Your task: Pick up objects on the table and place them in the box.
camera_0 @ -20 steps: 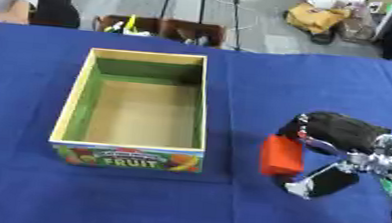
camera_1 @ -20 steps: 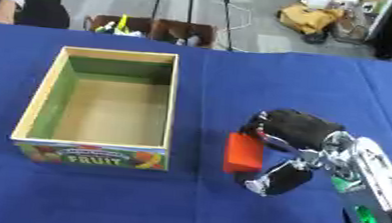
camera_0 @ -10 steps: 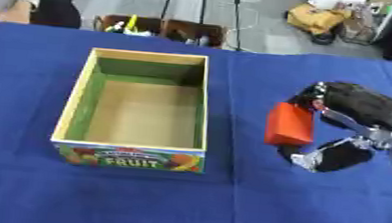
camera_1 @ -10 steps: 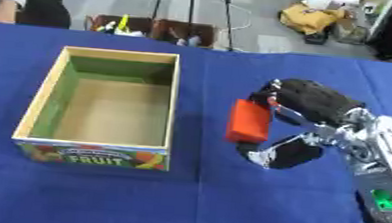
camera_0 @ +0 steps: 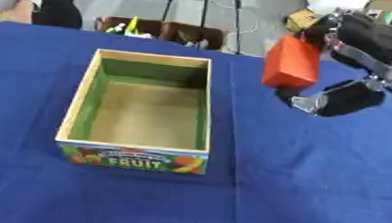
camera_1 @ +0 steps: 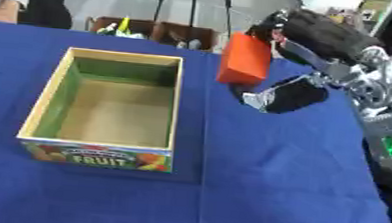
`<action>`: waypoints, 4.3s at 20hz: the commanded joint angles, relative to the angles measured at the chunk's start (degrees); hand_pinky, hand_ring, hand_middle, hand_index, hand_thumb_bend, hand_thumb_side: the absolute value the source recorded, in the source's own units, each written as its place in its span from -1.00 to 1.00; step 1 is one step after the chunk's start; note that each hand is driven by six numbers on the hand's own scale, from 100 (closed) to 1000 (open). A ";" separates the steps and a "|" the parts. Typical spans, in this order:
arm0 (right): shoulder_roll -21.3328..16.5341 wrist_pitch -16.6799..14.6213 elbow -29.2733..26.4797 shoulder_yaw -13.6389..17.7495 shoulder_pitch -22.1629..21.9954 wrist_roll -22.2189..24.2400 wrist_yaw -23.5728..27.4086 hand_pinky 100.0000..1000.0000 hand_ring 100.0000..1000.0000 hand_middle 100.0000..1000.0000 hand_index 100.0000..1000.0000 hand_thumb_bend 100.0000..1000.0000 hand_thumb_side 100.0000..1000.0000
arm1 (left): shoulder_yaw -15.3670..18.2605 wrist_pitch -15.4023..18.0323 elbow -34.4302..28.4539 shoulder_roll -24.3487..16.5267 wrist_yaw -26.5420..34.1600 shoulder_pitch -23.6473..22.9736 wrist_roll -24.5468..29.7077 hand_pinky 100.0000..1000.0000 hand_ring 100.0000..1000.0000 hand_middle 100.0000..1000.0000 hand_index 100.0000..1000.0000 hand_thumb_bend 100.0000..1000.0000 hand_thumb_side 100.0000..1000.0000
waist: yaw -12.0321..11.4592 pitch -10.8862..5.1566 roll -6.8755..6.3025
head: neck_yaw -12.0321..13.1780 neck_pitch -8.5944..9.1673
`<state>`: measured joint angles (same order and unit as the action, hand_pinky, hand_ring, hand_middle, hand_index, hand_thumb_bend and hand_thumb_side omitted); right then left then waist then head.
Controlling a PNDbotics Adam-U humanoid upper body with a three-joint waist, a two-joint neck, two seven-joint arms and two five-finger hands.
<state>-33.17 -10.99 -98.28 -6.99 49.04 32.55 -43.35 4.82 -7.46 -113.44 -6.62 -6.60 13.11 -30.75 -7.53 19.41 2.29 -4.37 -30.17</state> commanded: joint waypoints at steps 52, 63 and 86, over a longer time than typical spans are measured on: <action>20.91 -11.76 42.24 -2.74 21.86 1.38 -32.77 0.00 0.22 -0.31 -0.12 -1.00 -0.30 | -1.62 0.45 -1.15 -0.82 1.58 3.47 2.52 -0.66 -0.10 0.01 -0.31 -1.00 0.63 | -10.85 1.97 1.59 | -10.99 4.02; 20.78 -16.17 40.11 -3.65 21.76 6.03 -31.66 0.22 0.62 0.43 0.60 -0.57 0.05 | -1.62 0.45 -1.15 -0.83 1.67 3.58 2.48 -0.66 -0.10 0.01 -0.31 -1.00 0.63 | -10.67 1.78 1.86 | -11.22 4.09; 13.27 -9.11 19.82 0.13 18.68 10.34 -8.96 0.22 0.60 0.40 0.66 -0.27 0.36 | -0.99 0.26 -1.15 -1.20 1.58 2.42 1.83 -0.65 -0.10 0.01 -0.31 -1.00 0.62 | -7.85 -0.05 0.35 | -5.73 0.54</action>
<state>-18.13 -21.09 -75.58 -7.77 66.77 42.20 -55.25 3.43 -7.22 -113.44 -7.04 -5.06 15.36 -28.70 -15.26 20.82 3.01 -10.84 -28.97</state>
